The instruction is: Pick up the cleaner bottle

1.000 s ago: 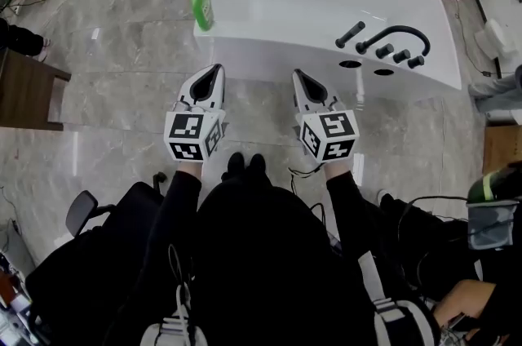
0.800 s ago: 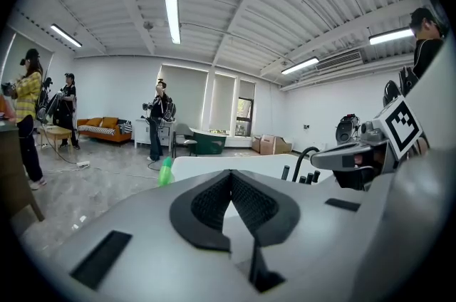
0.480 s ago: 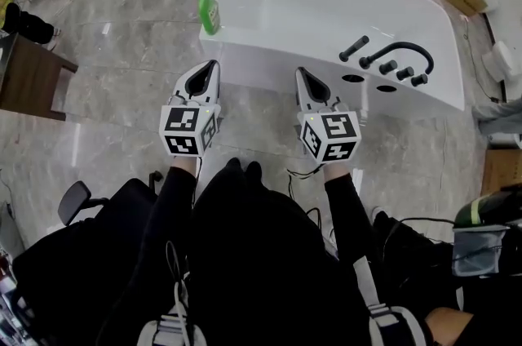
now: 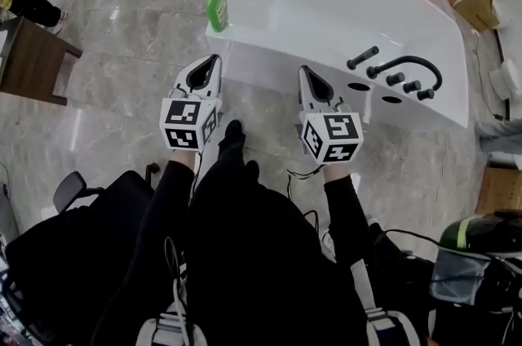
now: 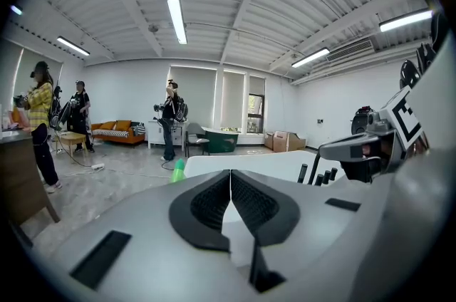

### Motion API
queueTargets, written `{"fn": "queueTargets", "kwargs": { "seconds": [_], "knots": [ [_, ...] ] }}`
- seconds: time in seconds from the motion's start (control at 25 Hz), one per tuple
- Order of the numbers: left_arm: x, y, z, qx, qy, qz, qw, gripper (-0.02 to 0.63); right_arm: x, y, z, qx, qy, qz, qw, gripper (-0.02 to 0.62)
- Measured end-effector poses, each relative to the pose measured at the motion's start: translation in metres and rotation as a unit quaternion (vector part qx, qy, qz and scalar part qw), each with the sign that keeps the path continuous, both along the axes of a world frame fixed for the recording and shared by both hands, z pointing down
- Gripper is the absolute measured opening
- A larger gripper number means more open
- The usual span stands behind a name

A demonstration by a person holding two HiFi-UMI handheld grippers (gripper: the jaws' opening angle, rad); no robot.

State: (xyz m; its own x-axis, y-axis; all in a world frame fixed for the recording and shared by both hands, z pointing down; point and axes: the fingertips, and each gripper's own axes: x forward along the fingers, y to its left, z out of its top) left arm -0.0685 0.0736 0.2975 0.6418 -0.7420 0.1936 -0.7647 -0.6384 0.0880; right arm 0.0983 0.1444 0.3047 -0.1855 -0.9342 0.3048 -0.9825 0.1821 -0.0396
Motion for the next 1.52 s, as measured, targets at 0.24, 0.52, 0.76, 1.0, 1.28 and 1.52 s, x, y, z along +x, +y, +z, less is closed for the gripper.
{"fn": "queueTargets", "kwargs": {
  "seconds": [0.24,0.52,0.76,1.0,1.28,1.52],
  "knots": [
    [-0.002,-0.03,0.009,-0.007,-0.001,-0.008,0.9999,0.009,0.002,-0.027,0.009,-0.014,0.002,0.0,1.0,0.002],
    [0.001,-0.079,0.022,-0.019,-0.002,-0.011,0.9998,0.009,0.007,-0.07,0.019,-0.028,0.006,-0.001,1.0,0.002],
    [-0.001,-0.124,0.037,-0.036,-0.005,-0.016,0.9992,0.011,0.004,-0.117,0.032,-0.046,0.008,-0.005,0.999,0.002],
    [-0.001,-0.158,0.054,-0.055,-0.009,-0.013,0.9984,0.036,0.001,-0.153,0.043,-0.065,0.011,-0.005,0.998,0.002],
    [0.003,-0.179,0.07,-0.074,-0.023,-0.017,0.9969,0.08,0.006,-0.175,0.053,-0.089,0.018,-0.001,0.996,0.002],
    [-0.001,-0.197,0.088,-0.087,-0.044,-0.019,0.995,0.145,0.006,-0.196,0.063,-0.102,0.019,0.002,0.995,0.002]
  ]
}}
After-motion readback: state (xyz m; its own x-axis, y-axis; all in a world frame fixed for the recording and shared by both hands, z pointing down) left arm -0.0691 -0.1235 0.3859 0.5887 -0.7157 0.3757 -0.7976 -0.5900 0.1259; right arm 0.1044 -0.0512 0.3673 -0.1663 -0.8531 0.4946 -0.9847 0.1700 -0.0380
